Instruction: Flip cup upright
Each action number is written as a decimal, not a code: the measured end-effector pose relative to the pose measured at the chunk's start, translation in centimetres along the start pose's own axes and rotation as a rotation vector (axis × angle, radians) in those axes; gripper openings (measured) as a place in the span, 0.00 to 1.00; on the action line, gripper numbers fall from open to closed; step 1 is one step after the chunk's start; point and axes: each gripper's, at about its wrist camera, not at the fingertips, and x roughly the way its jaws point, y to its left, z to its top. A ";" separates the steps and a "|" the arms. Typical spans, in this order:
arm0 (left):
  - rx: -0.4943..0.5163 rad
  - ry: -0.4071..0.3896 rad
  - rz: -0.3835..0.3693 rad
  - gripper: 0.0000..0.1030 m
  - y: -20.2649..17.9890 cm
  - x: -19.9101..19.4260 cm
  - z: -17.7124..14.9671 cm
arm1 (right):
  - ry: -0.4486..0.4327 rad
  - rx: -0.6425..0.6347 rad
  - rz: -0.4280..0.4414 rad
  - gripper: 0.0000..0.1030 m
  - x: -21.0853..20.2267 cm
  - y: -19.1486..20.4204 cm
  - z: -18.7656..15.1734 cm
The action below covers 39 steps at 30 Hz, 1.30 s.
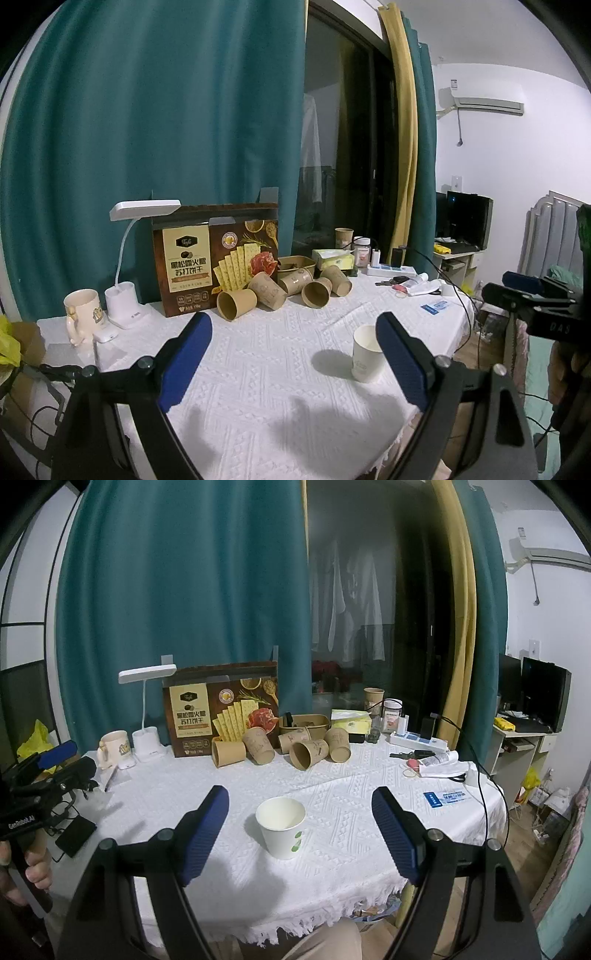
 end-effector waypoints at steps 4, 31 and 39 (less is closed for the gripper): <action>0.004 -0.001 -0.002 0.88 -0.2 0.0 -0.1 | 0.003 -0.001 -0.001 0.76 0.0 0.0 0.0; 0.010 0.001 0.000 0.88 -1.0 0.6 0.0 | 0.018 0.014 -0.005 0.76 0.8 -1.5 -1.0; 0.009 0.007 -0.001 0.88 -0.9 0.7 0.1 | 0.020 0.013 -0.015 0.76 1.1 -1.7 -1.3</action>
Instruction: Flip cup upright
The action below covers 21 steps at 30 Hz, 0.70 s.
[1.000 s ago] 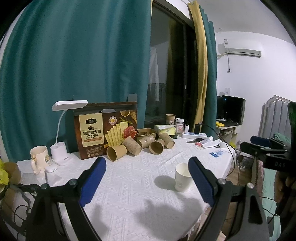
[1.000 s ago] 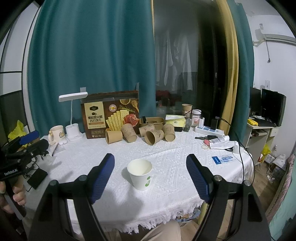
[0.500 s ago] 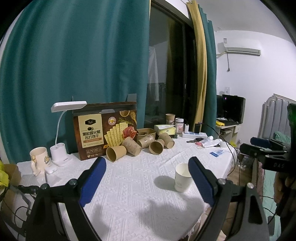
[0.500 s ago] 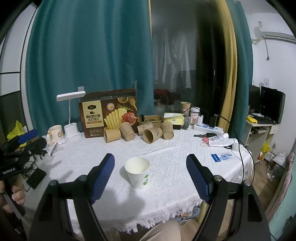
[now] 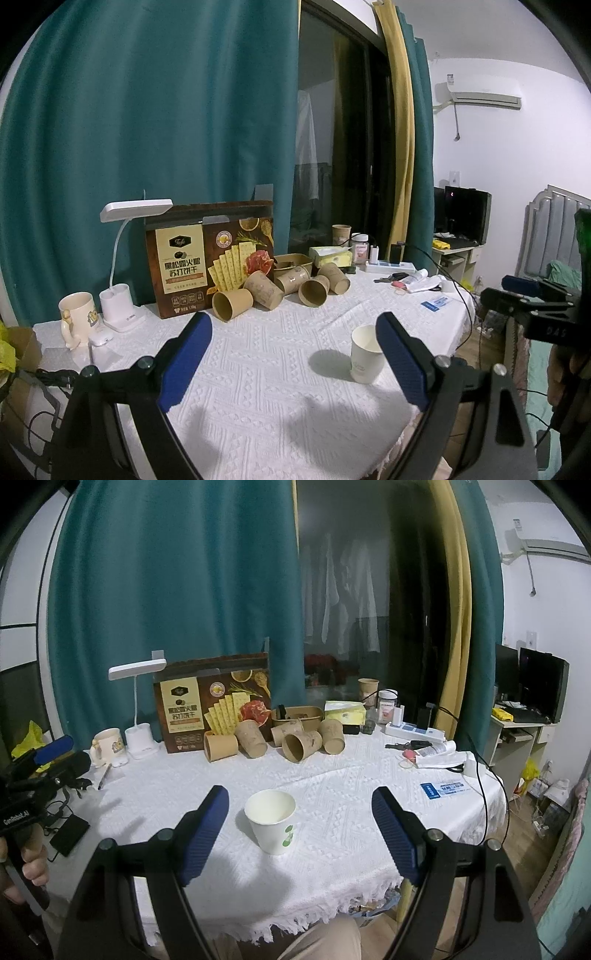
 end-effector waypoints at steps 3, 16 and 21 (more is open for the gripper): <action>0.003 -0.003 -0.002 0.88 -0.2 -0.1 0.1 | 0.001 0.003 -0.002 0.76 0.2 -0.1 -0.2; 0.015 -0.003 -0.006 0.88 -0.6 0.5 0.4 | 0.003 0.013 -0.007 0.76 0.2 -0.9 -0.3; 0.019 0.001 -0.015 0.88 -0.7 0.7 0.3 | 0.013 0.013 -0.006 0.76 0.7 -1.2 -0.2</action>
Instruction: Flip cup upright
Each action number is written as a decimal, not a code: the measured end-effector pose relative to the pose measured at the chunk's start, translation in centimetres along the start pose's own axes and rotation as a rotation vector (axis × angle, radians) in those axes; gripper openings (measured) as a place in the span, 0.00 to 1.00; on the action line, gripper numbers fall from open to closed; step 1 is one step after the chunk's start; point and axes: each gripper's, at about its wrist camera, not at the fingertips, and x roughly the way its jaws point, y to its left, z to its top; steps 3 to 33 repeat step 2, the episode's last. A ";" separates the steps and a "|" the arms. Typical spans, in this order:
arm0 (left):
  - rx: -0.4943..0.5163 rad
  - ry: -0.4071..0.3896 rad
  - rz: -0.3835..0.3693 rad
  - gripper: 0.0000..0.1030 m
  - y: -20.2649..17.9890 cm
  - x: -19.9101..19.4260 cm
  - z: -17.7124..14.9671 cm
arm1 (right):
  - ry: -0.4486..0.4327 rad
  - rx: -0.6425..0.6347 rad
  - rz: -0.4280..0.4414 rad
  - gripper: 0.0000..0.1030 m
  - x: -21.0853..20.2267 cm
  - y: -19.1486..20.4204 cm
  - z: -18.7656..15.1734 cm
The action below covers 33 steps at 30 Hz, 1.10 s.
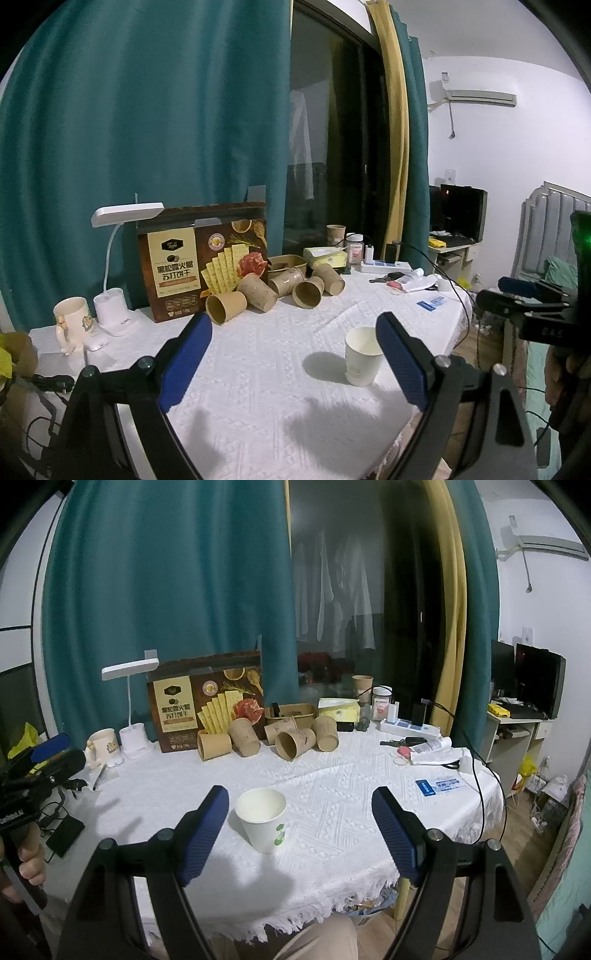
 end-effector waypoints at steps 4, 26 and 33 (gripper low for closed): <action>0.001 0.003 -0.001 0.88 0.0 0.3 0.0 | 0.004 -0.002 0.000 0.76 0.4 0.0 0.1; 0.001 0.003 -0.001 0.88 0.0 0.3 0.0 | 0.004 -0.002 0.000 0.76 0.4 0.0 0.1; 0.001 0.003 -0.001 0.88 0.0 0.3 0.0 | 0.004 -0.002 0.000 0.76 0.4 0.0 0.1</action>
